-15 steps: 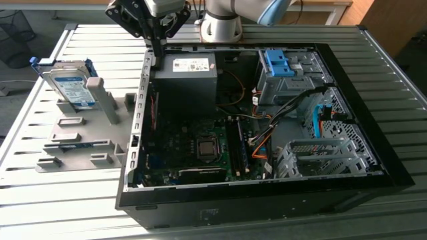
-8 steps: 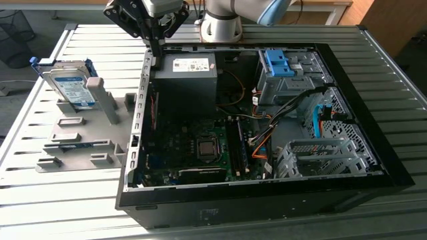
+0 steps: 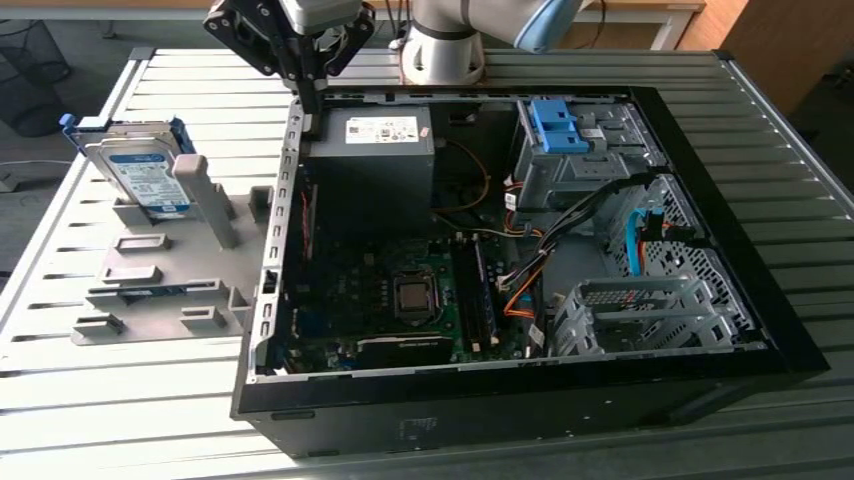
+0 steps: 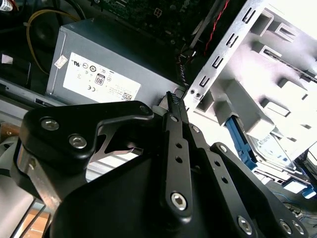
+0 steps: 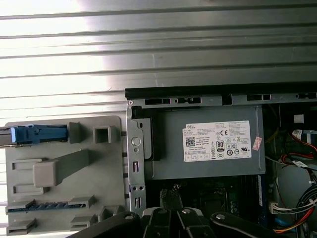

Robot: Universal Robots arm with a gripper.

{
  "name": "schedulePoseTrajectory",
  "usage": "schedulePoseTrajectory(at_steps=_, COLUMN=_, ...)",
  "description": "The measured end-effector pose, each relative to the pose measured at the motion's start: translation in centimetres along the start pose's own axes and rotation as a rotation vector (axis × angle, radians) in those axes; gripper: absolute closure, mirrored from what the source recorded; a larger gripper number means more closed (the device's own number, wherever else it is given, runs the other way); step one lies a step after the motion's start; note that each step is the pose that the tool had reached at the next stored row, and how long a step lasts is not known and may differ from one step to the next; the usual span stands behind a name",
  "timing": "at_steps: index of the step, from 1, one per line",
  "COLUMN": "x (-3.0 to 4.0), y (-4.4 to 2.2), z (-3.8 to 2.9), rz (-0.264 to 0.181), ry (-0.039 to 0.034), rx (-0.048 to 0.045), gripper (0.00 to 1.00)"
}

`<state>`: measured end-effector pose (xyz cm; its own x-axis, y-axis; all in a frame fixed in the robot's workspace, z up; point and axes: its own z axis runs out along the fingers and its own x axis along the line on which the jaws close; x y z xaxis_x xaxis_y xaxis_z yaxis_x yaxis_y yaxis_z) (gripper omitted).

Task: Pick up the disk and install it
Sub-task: 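Reach for the disk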

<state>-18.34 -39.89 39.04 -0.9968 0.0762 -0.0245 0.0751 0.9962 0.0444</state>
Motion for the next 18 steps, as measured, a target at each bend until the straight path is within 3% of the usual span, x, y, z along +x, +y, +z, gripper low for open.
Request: schedulePoseTrajectory(at_steps=18, x=0.52, y=-0.04, z=0.01, rz=0.000, ry=0.0000, rx=0.0000, gripper=0.89)
